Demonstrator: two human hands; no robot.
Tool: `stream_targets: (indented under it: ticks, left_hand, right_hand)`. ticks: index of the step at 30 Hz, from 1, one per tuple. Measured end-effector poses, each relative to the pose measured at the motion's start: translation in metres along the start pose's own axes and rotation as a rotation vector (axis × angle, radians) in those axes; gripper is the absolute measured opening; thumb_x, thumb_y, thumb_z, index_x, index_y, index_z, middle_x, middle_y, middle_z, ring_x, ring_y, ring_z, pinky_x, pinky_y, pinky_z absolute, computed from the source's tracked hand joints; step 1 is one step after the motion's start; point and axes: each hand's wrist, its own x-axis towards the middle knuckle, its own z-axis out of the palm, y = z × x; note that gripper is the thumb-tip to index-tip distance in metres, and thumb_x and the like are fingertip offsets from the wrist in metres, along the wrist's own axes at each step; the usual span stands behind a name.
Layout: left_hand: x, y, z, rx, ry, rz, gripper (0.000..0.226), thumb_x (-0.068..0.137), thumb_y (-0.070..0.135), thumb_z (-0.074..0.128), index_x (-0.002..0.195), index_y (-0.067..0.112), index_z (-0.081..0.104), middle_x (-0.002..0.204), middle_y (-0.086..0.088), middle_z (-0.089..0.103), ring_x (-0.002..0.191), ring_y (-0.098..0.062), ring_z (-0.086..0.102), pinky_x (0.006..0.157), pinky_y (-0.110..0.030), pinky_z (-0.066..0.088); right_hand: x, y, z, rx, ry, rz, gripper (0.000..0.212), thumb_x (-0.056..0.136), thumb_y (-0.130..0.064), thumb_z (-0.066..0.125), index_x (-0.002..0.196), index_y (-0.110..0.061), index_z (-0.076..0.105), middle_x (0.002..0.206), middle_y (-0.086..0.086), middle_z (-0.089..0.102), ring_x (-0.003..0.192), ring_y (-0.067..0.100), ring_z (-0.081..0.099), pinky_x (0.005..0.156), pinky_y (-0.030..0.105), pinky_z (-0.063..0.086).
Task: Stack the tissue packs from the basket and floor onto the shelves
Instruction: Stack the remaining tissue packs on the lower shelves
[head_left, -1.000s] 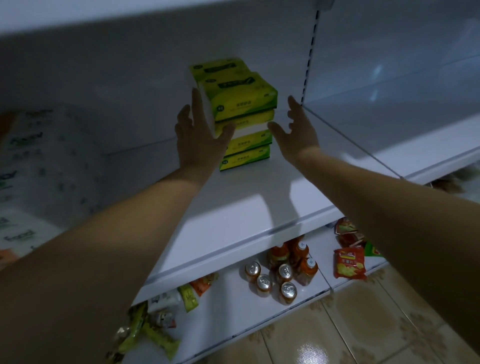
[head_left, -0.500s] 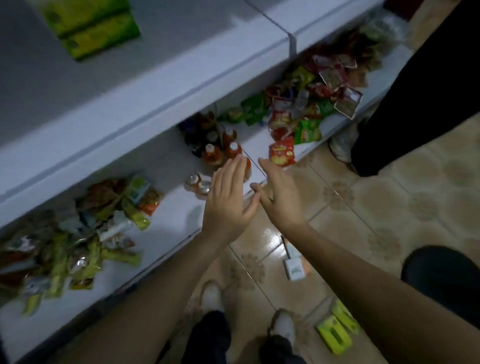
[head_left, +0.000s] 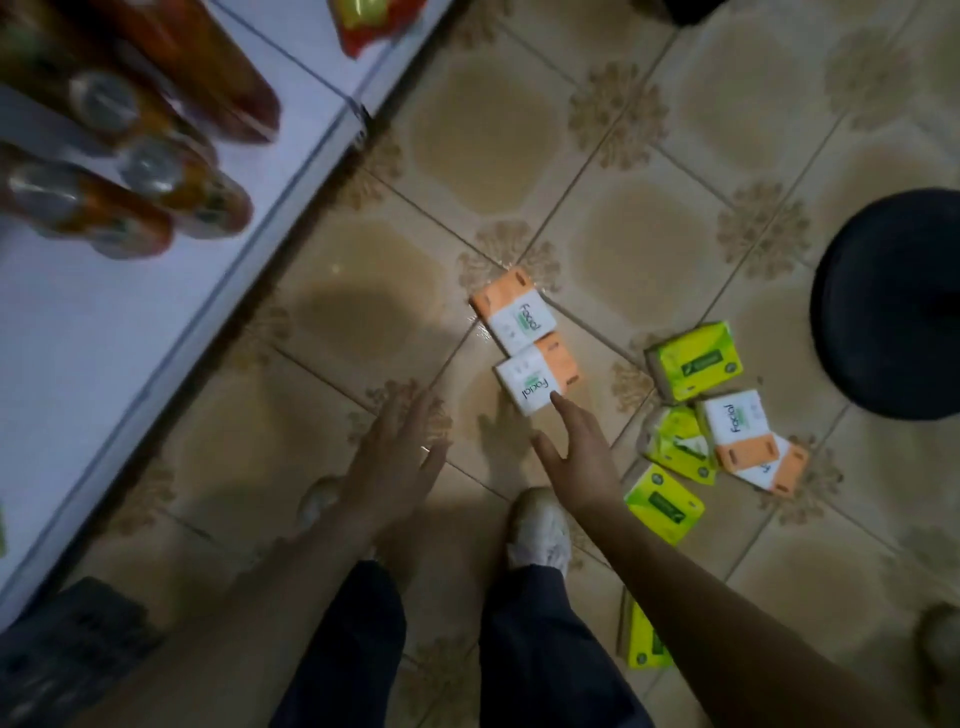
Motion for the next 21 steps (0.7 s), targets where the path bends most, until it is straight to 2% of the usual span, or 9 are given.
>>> stream_targets:
  ticks: [3, 5, 8, 10, 11, 13, 15, 17, 21]
  left_hand:
    - [0.06, -0.011, 0.063, -0.09, -0.049, -0.036, 0.071, 0.092, 0.047, 0.042, 0.15, 0.023, 0.007, 0.157, -0.009, 0.004, 0.145, -0.023, 0.006, 0.114, -0.036, 0.016]
    - [0.1, -0.005, 0.098, -0.198, -0.036, -0.069, 0.071, 0.095, 0.03, 0.049, 0.15, 0.021, 0.006, 0.156, -0.01, 0.009, 0.144, -0.022, 0.01, 0.112, -0.033, 0.016]
    - [0.145, 0.014, 0.132, -0.521, -0.055, -0.205, 0.079, 0.094, 0.021, 0.052, 0.149, 0.018, -0.004, 0.154, -0.01, 0.016, 0.138, -0.023, 0.023, 0.108, -0.031, 0.024]
    - [0.164, 0.024, 0.148, -0.72, -0.07, -0.31, 0.084, 0.094, 0.02, 0.052, 0.148, 0.017, -0.013, 0.154, -0.008, 0.019, 0.136, -0.024, 0.03, 0.105, -0.03, 0.028]
    - [0.17, 0.029, 0.153, -0.809, -0.061, -0.338, 0.086, 0.094, 0.021, 0.053, 0.147, 0.018, -0.015, 0.153, -0.009, 0.022, 0.134, -0.025, 0.034, 0.105, -0.033, 0.031]
    - [0.17, 0.033, 0.154, -0.92, -0.05, -0.361, 0.09, 0.092, 0.022, 0.056, 0.148, 0.023, -0.014, 0.147, -0.004, 0.031, 0.126, -0.024, 0.044, 0.102, -0.04, 0.041]
    - [0.153, 0.036, 0.143, -0.969, -0.065, -0.377, 0.08, 0.093, 0.02, 0.054, 0.149, 0.028, -0.003, 0.125, 0.006, 0.045, 0.103, -0.014, 0.055, 0.074, -0.026, 0.053]
    - [0.125, 0.041, 0.122, -0.96, -0.077, -0.356, 0.055, 0.095, 0.019, 0.05, 0.143, 0.025, 0.023, 0.101, 0.01, 0.054, 0.079, -0.003, 0.054, 0.045, -0.009, 0.046]
    - [0.044, 0.061, 0.062, -0.895, -0.002, -0.329, 0.022, 0.092, 0.017, 0.057, 0.111, 0.01, 0.051, 0.098, -0.003, 0.061, 0.069, -0.001, 0.051, 0.045, -0.003, 0.039]
  right_hand:
    - [0.054, 0.049, 0.027, -0.035, -0.011, 0.041, 0.059, 0.088, -0.025, 0.06, 0.141, -0.01, 0.036, 0.139, 0.016, 0.04, 0.128, 0.028, 0.04, 0.105, 0.027, 0.027]
    - [0.091, 0.075, 0.038, -0.058, 0.044, 0.016, 0.064, 0.087, -0.026, 0.062, 0.141, -0.009, 0.035, 0.14, 0.02, 0.037, 0.13, 0.032, 0.036, 0.106, 0.03, 0.026]
    - [0.138, 0.099, 0.048, -0.087, 0.037, 0.039, 0.076, 0.087, -0.03, 0.062, 0.146, -0.007, 0.02, 0.15, 0.02, 0.024, 0.139, 0.031, 0.023, 0.11, 0.032, 0.017]
    - [0.158, 0.108, 0.052, 0.066, 0.004, 0.123, 0.068, 0.084, -0.026, 0.065, 0.139, -0.004, 0.031, 0.139, 0.021, 0.041, 0.13, 0.034, 0.038, 0.107, 0.044, 0.031]
    - [0.16, 0.107, 0.052, 0.162, -0.001, 0.167, 0.057, 0.082, -0.023, 0.066, 0.128, -0.003, 0.04, 0.126, 0.02, 0.052, 0.117, 0.035, 0.05, 0.099, 0.049, 0.04]
    - [0.154, 0.103, 0.05, 0.304, 0.011, 0.224, 0.048, 0.078, -0.02, 0.065, 0.118, -0.002, 0.048, 0.111, 0.017, 0.059, 0.1, 0.031, 0.059, 0.087, 0.05, 0.049]
    - [0.138, 0.095, 0.045, 0.407, 0.054, 0.248, 0.048, 0.079, -0.011, 0.061, 0.124, -0.002, 0.047, 0.113, 0.016, 0.057, 0.097, 0.025, 0.058, 0.084, 0.042, 0.052]
    - [0.112, 0.076, 0.032, 0.454, 0.088, 0.243, 0.05, 0.079, -0.004, 0.057, 0.128, -0.002, 0.045, 0.117, 0.018, 0.055, 0.097, 0.023, 0.056, 0.082, 0.037, 0.051]
    - [0.049, 0.01, -0.01, 0.407, 0.095, 0.115, 0.057, 0.071, -0.009, 0.052, 0.127, -0.003, 0.047, 0.123, 0.018, 0.05, 0.113, 0.027, 0.05, 0.098, 0.041, 0.044]
